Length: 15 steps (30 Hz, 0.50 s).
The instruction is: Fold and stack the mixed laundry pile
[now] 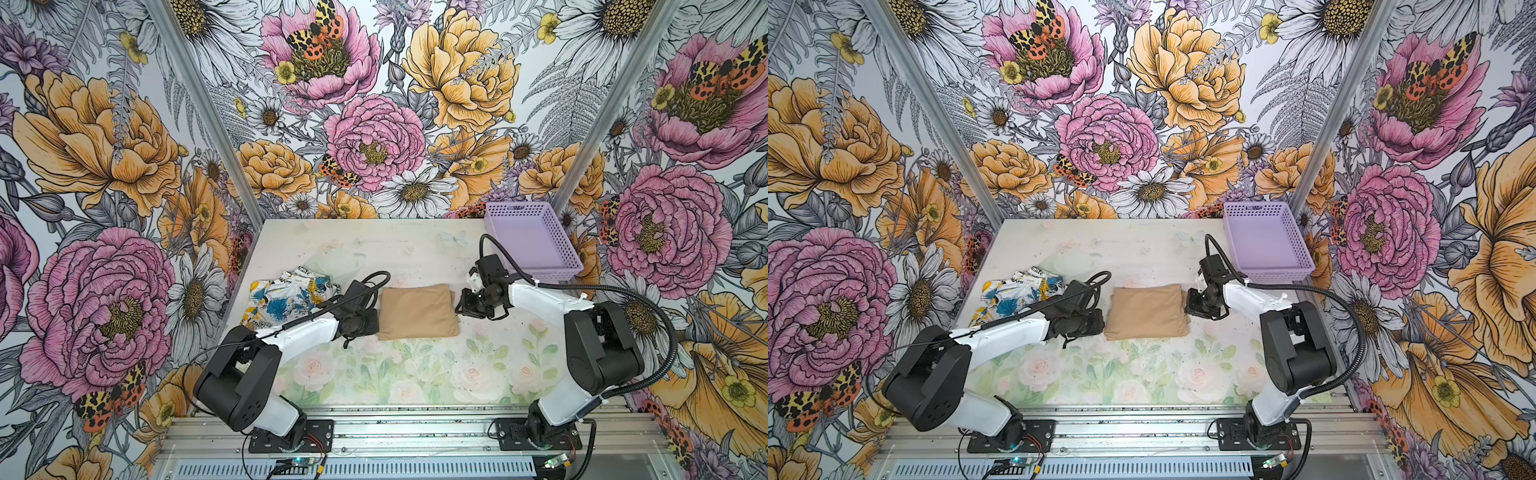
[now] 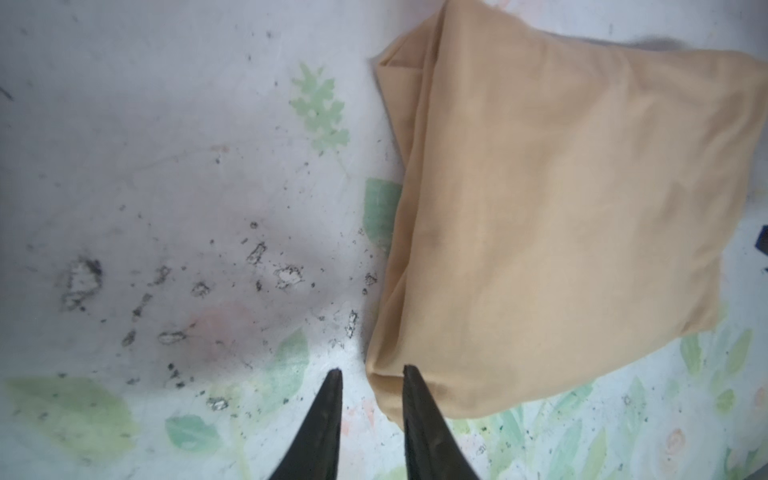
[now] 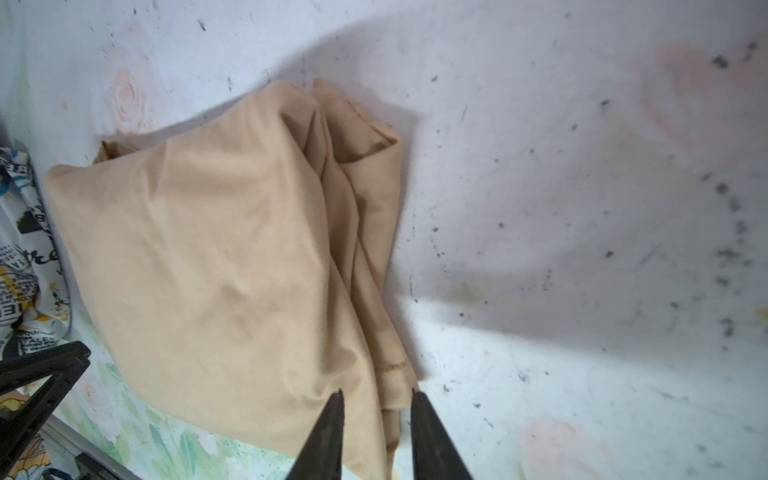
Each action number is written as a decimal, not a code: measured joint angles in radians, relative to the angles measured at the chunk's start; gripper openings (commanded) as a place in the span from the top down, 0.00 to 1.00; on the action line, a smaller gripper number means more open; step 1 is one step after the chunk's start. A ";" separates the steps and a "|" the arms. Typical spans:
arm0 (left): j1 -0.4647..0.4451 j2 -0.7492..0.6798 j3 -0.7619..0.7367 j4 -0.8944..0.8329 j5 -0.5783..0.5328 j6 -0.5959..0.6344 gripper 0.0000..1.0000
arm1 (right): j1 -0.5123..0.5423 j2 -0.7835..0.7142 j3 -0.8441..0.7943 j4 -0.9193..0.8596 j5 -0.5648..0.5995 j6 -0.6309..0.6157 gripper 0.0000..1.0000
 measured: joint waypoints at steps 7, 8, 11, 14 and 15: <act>0.026 0.039 0.020 0.048 0.022 0.025 0.12 | 0.000 0.000 0.004 -0.001 0.000 0.000 0.49; 0.029 0.052 0.020 0.062 0.031 0.032 0.11 | 0.000 0.000 0.004 -0.001 0.000 0.000 0.49; 0.029 0.100 0.020 0.112 0.061 0.055 0.09 | 0.000 0.000 0.004 -0.001 0.000 0.000 0.48; 0.030 0.158 0.029 0.154 0.100 0.066 0.12 | 0.000 0.000 0.004 -0.001 0.000 0.000 0.48; 0.030 0.175 0.034 0.170 0.107 0.073 0.13 | 0.000 0.000 0.004 -0.001 0.000 0.000 0.48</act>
